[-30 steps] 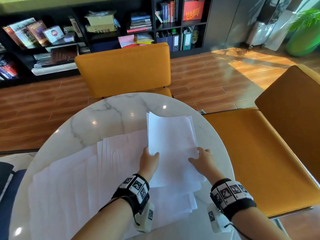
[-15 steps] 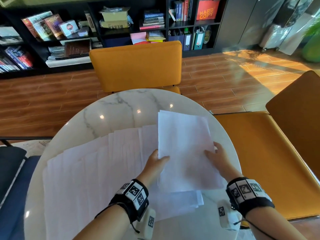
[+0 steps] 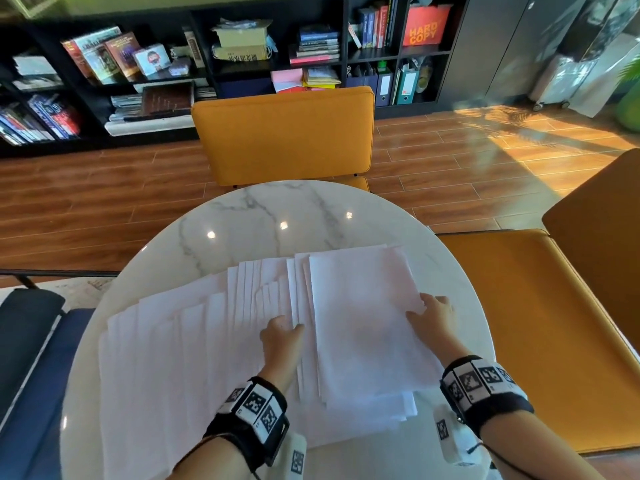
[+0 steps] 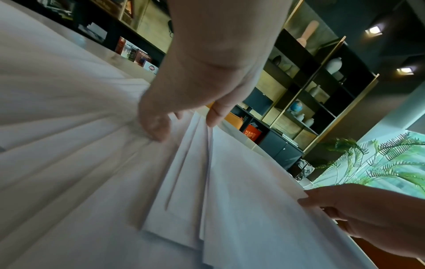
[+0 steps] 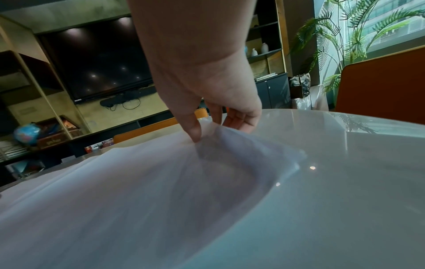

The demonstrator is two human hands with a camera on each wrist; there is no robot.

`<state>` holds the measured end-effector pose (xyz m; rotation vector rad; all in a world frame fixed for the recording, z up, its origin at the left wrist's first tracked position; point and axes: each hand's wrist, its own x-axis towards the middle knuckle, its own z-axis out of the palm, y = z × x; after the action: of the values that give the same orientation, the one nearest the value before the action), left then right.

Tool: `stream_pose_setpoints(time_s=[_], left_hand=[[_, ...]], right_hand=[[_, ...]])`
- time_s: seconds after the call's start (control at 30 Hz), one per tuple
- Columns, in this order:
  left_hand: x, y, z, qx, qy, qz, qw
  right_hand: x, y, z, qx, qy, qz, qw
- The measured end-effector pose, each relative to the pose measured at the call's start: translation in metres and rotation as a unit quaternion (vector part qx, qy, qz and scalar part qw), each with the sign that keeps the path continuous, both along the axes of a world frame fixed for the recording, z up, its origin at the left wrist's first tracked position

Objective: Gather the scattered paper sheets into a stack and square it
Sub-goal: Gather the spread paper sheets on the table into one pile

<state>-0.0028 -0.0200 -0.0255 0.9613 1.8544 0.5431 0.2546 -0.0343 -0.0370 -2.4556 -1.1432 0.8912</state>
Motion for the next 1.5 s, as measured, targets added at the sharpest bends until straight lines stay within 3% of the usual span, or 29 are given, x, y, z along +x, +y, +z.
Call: stream_pose_setpoints(time_s=[0.1,0.27,0.43,0.6,0.73,1.0,1.23,1.37,1.5], left_hand=[[0.0,0.006,0.001,-0.001,0.046,0.012,0.999],[-0.003,0.013,-0.008,-0.044,0.043,-0.006,0.998],[-0.002,0.014,-0.014,-0.031,0.048,-0.017,0.998],[0.007,0.004,-0.007,0.017,-0.041,-0.009,0.999],[0.009,0.0,-0.008,0.031,-0.056,-0.023,0.998],[0.008,-0.011,0.002,0.122,-0.063,-0.077,0.988],[-0.002,-0.019,0.019,0.093,-0.178,-0.033,0.979],[-0.008,-0.028,0.016,0.045,-0.152,-0.062,0.985],[-0.027,-0.04,0.009,0.039,-0.067,-0.002,0.997]], right_hand=[[-0.004,0.001,0.0,0.004,0.014,0.009,1.0],[-0.01,0.002,-0.002,0.011,0.04,0.023,0.999],[-0.012,-0.001,-0.001,0.008,0.054,0.046,0.997],[-0.022,-0.01,0.001,-0.009,0.04,0.071,0.997],[-0.033,-0.018,0.002,-0.009,0.045,0.093,0.995],[-0.025,-0.027,0.008,0.037,0.185,-0.01,0.982],[-0.024,-0.042,0.008,0.151,0.288,-0.079,0.942],[-0.03,-0.048,0.001,0.139,0.284,-0.08,0.945],[-0.032,-0.052,-0.006,0.105,0.242,-0.075,0.962]])
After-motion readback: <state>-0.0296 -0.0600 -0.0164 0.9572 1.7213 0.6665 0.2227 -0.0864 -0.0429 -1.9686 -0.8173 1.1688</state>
